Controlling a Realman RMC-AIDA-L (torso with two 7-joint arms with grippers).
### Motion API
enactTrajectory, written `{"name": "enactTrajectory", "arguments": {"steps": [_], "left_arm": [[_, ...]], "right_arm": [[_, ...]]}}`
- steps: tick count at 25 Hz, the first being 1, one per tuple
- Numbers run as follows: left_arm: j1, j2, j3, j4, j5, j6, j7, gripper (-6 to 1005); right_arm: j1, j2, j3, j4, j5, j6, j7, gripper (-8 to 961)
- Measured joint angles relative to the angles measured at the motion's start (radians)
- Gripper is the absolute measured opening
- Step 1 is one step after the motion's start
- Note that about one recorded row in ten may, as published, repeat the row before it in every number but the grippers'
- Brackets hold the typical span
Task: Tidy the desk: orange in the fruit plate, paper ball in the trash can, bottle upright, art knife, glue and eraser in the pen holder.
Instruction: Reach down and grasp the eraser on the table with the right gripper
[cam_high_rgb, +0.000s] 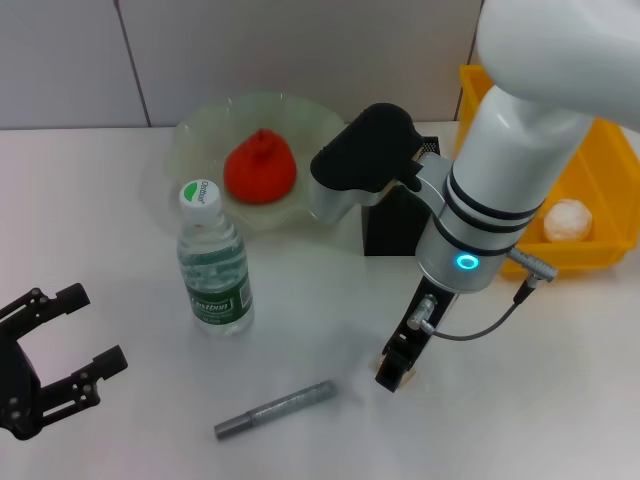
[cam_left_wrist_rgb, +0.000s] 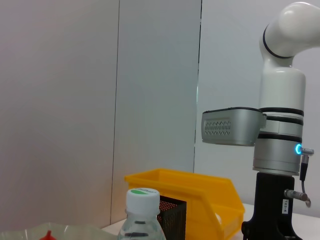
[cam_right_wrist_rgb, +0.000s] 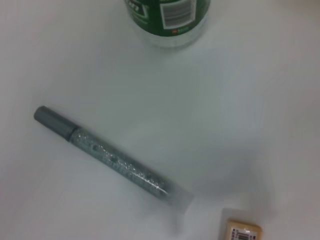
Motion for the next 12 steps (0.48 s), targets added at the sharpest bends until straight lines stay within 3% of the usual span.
{"name": "enactTrajectory", "arguments": {"steps": [12], "left_arm": [[0.004, 0.005, -0.003, 0.0, 0.0, 0.001, 0.001, 802]], "right_arm": [[0.021, 0.0, -0.027, 0.077, 0.005, 0.047, 0.013, 579]]}}
